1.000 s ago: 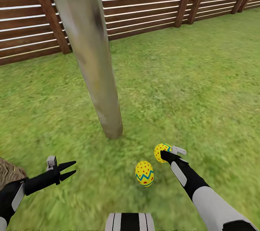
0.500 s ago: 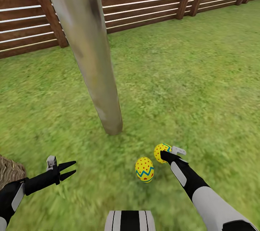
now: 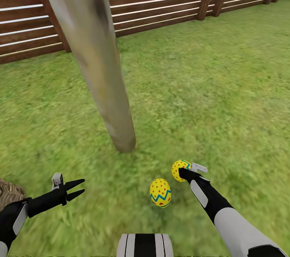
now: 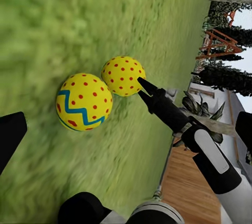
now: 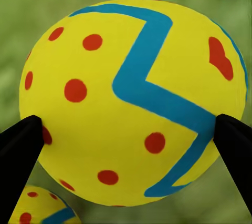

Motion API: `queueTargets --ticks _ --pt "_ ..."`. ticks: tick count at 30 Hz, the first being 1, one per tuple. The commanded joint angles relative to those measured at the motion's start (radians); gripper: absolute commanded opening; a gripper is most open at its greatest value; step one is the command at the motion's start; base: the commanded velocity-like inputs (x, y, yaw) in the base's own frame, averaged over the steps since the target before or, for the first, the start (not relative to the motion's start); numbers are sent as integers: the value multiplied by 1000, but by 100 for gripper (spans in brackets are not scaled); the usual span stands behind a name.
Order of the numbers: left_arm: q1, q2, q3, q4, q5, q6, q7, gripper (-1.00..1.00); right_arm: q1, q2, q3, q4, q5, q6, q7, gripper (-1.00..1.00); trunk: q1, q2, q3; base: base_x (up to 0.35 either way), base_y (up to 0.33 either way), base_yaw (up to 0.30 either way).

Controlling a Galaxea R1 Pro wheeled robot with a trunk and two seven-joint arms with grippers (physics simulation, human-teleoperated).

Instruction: Take the three Easter eggs out of the wicker basket on the lawn in the garden, then place them on the lawn next to a single tree (choose any tree) so that all three eggs are next to the same tree and none are left in the basket.

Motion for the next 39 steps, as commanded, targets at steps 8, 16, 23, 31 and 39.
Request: queueTargets --ticks 8,16,23,31,39 --pt "0 0 1 0 1 9 -2 100 0 -1 8 -2 -8 4 -9 -100 3 -2 -32 0 0 0" --pt "0 0 1 0 1 9 -2 100 0 -1 10 5 -8 2 -9 -100 6 -3 -51 0 0 0" --pt "0 0 1 0 1 11 -2 100 0 -1 10 5 -7 2 -9 100 7 -4 -59 0 0 0" --pt "1 0 1 0 2 10 -2 100 0 -1 10 5 -8 2 -9 100 7 -4 -59 0 0 0" --pt "1 0 2 0 1 11 -2 100 0 -1 10 5 -8 2 -9 100 5 -3 -47 0 0 0"
